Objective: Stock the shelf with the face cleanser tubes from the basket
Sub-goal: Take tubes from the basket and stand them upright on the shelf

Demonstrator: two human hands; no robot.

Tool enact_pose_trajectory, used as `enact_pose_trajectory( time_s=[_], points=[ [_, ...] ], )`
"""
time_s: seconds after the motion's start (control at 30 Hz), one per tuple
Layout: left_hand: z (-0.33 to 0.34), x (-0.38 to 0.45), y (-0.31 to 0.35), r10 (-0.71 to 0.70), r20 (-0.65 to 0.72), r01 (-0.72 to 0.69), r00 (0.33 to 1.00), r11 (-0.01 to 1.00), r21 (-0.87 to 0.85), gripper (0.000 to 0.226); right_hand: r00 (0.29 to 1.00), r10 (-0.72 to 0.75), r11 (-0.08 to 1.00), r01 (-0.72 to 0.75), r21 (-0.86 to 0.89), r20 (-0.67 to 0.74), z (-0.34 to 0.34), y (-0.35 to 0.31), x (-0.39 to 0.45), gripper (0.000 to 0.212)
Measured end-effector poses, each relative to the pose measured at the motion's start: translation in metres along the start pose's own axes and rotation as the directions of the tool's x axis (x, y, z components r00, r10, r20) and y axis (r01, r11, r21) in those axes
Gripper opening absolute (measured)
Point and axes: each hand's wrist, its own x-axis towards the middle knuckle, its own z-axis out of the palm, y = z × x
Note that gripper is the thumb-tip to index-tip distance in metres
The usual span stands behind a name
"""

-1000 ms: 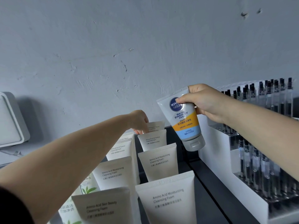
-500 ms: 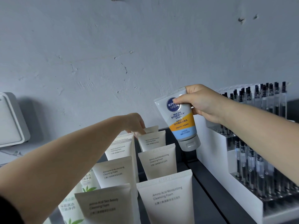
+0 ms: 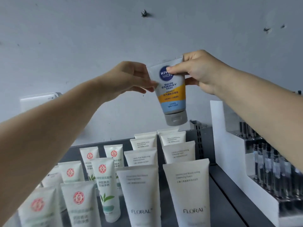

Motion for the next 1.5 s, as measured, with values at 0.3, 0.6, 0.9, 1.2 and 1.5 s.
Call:
enact_pose_trajectory(
  time_s=[0.3, 0.6, 0.9, 1.2, 1.5],
  points=[
    [-0.04, -0.095, 0.016, -0.056, -0.284, 0.071, 0.957, 0.996, 0.045, 0.013, 0.982, -0.129, 0.991, 0.13, -0.004, 0.139, 0.075, -0.037, -0.014, 0.012],
    [-0.102, -0.182, 0.016, -0.117, -0.411, 0.16, 0.904, 0.985, 0.072, 0.013, 0.959, -0.149, 0.989, 0.143, 0.044, 0.242, 0.171, -0.07, -0.032, 0.042],
    [-0.18, -0.266, -0.038, -0.2, -0.343, 0.234, 0.918, 0.97, 0.062, 0.016, 0.934, -0.112, 0.989, 0.138, -0.055, 0.339, 0.287, -0.079, -0.046, 0.031],
    [-0.252, -0.348, -0.138, -0.228, -0.316, 0.244, 0.921, 0.97, 0.012, 0.028, 0.937, -0.017, 0.951, 0.123, -0.283, 0.348, 0.427, -0.07, -0.063, 0.019],
    [-0.269, -0.408, -0.23, -0.306, -0.236, 0.314, 0.922, 0.949, -0.005, 0.02, 0.926, 0.057, 0.764, 0.201, -0.614, 0.374, 0.528, -0.032, -0.082, 0.016]
  ],
)
